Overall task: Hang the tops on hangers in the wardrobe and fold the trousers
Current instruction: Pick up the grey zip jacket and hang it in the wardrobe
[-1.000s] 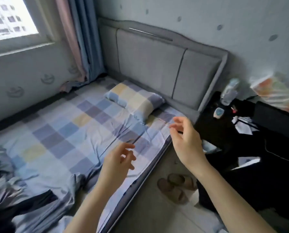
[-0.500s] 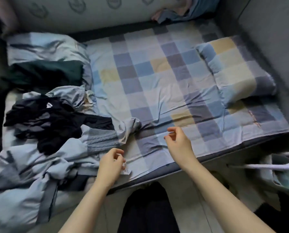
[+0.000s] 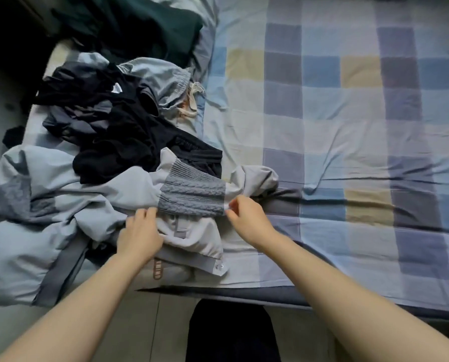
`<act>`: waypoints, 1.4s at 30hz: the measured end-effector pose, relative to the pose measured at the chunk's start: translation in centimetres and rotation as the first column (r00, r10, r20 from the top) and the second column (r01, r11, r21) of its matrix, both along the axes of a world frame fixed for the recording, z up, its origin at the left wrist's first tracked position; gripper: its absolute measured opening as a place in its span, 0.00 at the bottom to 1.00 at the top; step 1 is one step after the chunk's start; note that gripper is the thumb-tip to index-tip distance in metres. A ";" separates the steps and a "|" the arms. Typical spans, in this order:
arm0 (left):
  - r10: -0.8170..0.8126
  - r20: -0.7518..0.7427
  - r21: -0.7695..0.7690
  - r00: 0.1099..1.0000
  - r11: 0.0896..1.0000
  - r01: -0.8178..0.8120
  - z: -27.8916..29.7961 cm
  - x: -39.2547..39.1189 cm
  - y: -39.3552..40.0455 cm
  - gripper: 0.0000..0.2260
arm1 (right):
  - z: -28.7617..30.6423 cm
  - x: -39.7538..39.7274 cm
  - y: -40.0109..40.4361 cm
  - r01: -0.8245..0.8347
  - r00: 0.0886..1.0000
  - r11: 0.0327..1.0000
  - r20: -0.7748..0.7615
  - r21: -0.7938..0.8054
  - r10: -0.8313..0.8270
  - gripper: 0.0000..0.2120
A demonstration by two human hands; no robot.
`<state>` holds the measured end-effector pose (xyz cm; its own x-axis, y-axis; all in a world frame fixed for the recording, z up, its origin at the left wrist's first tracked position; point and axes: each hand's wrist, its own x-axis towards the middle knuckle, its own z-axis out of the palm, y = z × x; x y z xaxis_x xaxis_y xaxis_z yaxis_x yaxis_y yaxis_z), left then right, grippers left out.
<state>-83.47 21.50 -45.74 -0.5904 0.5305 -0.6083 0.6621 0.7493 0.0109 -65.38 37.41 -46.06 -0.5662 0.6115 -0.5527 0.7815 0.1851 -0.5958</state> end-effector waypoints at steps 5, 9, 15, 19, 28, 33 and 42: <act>-0.027 -0.165 0.090 0.986 0.995 0.043 -3.8 -4.9 0.7 0.37 | -5.5 -5.1 -1.7 -0.240 0.970 0.971 0.054 0.017 0.238 0.19; -0.110 -0.210 -0.014 0.971 0.994 0.110 -7.2 -7.1 0.6 0.39 | -8.5 -8.7 -3.7 -0.280 0.960 0.960 0.027 -0.012 0.280 0.21; -0.046 -0.237 0.104 0.970 0.992 0.072 -10.1 -8.7 -0.5 0.13 | -10.3 -11.0 -5.6 -0.201 0.979 0.976 -0.033 -0.086 0.199 0.32; -0.035 -0.163 0.078 0.986 0.996 0.048 -10.8 -9.0 -1.3 0.19 | -10.9 -12.5 -5.3 -0.328 0.945 0.941 0.016 0.086 0.328 0.36; 0.294 -0.271 0.079 0.917 0.956 -0.283 -10.2 -9.9 -5.3 0.39 | -10.0 -14.5 -4.6 -0.127 0.986 0.981 -0.092 0.150 0.141 0.09; 0.485 -0.177 0.160 0.856 0.873 -0.462 -8.7 -11.0 -7.5 0.40 | -1.9 -11.1 -1.8 0.122 0.899 0.985 -0.407 -0.119 -0.161 0.14; 0.459 -0.226 0.397 0.859 0.849 -0.349 -4.0 -8.1 -1.7 0.42 | 10.6 -3.5 4.4 0.297 0.693 0.797 -0.455 -0.527 -0.559 0.08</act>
